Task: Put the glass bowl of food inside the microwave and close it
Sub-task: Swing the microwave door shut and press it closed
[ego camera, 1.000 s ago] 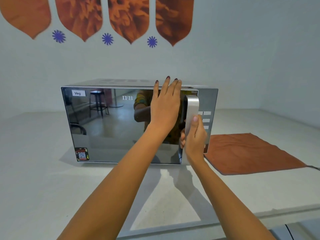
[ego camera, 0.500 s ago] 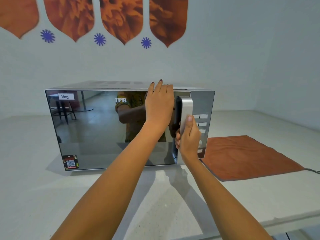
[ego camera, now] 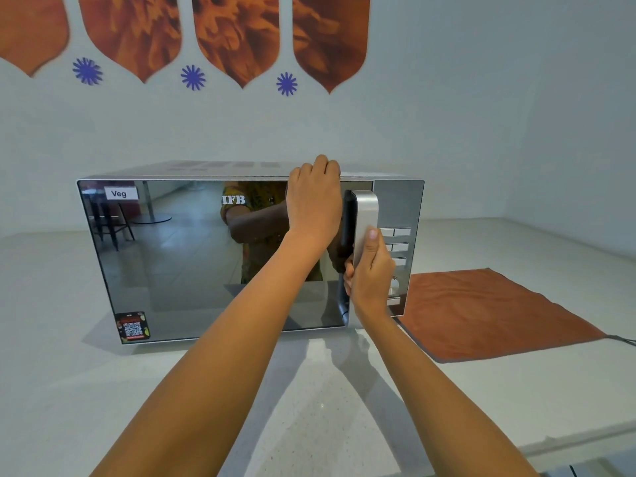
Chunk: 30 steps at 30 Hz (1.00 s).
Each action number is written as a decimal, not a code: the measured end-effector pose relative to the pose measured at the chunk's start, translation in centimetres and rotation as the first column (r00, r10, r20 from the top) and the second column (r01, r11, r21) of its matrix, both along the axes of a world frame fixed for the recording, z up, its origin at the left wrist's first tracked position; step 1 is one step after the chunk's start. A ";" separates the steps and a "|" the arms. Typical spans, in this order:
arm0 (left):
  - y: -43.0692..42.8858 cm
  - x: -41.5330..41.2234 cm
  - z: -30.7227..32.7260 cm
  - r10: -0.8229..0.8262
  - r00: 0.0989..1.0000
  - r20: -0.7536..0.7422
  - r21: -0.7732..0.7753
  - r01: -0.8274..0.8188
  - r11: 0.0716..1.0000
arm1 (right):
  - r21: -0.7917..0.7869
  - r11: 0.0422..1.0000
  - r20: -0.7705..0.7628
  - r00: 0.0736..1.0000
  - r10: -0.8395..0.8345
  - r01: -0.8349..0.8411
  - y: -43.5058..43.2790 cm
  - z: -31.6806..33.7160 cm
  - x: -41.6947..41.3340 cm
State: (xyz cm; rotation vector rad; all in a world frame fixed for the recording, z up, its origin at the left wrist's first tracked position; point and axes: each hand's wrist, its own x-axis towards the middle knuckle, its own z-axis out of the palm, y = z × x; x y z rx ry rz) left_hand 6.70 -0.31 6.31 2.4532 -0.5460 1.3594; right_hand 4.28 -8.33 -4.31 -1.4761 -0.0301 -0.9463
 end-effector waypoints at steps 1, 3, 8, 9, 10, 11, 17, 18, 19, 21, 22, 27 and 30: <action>0.0 0.1 0.0 -0.004 1.000 0.000 -0.010 0.004 1.000 | -0.007 1.000 0.004 1.000 -0.008 0.008 0.1 0.0 0.0; -0.1 0.1 0.2 -0.015 1.000 -0.006 -0.023 0.015 1.000 | -0.007 1.000 0.007 1.000 -0.012 0.012 0.1 0.1 0.1; -0.2 0.2 0.1 -0.020 1.000 -0.003 -0.030 0.020 0.999 | -0.008 1.000 0.015 1.000 -0.019 0.019 -0.1 0.1 0.6; -0.2 0.3 0.2 -0.020 1.000 -0.001 -0.035 0.020 0.999 | -0.010 1.000 0.014 1.000 -0.016 0.016 0.0 0.1 0.7; -0.2 0.5 0.3 -0.022 1.000 -0.002 -0.040 0.022 0.999 | -0.011 1.000 0.009 1.000 -0.018 0.018 0.0 0.1 0.8; -0.2 0.6 0.3 -0.026 1.000 -0.005 -0.044 0.026 0.999 | -0.009 1.000 0.004 1.000 -0.023 0.023 0.0 0.1 1.0; -0.4 1.1 -0.2 -0.022 0.998 0.051 -0.067 0.026 0.997 | 0.003 0.998 0.017 0.998 -0.062 0.062 -0.1 -0.1 1.7; -0.4 1.2 -0.2 -0.023 0.998 0.058 -0.067 0.027 0.997 | 0.002 0.998 0.018 0.998 -0.066 0.066 -0.1 -0.1 1.8; -0.4 1.2 -0.3 -0.027 0.997 0.068 -0.068 0.032 0.997 | -0.003 0.998 0.026 0.997 -0.069 0.069 -0.2 -0.1 1.8; 0.0 1.4 -0.7 -0.055 0.995 0.081 -0.052 0.059 0.997 | -0.014 0.998 0.039 0.997 -0.062 0.062 -0.2 -0.2 1.9; 0.3 1.5 -0.9 -0.071 0.994 0.089 -0.023 0.073 0.997 | -0.016 0.998 0.047 0.997 -0.059 0.060 -0.2 -0.3 1.8; 2.5 1.4 -2.8 -0.174 0.974 0.145 0.071 0.166 0.984 | -0.069 0.996 0.061 0.997 -0.050 0.054 -0.3 -0.3 1.5; 4.0 0.0 -4.6 -0.170 0.976 0.133 0.049 0.165 0.985 | -0.176 0.973 0.095 0.986 -0.137 0.152 -0.1 -0.6 1.1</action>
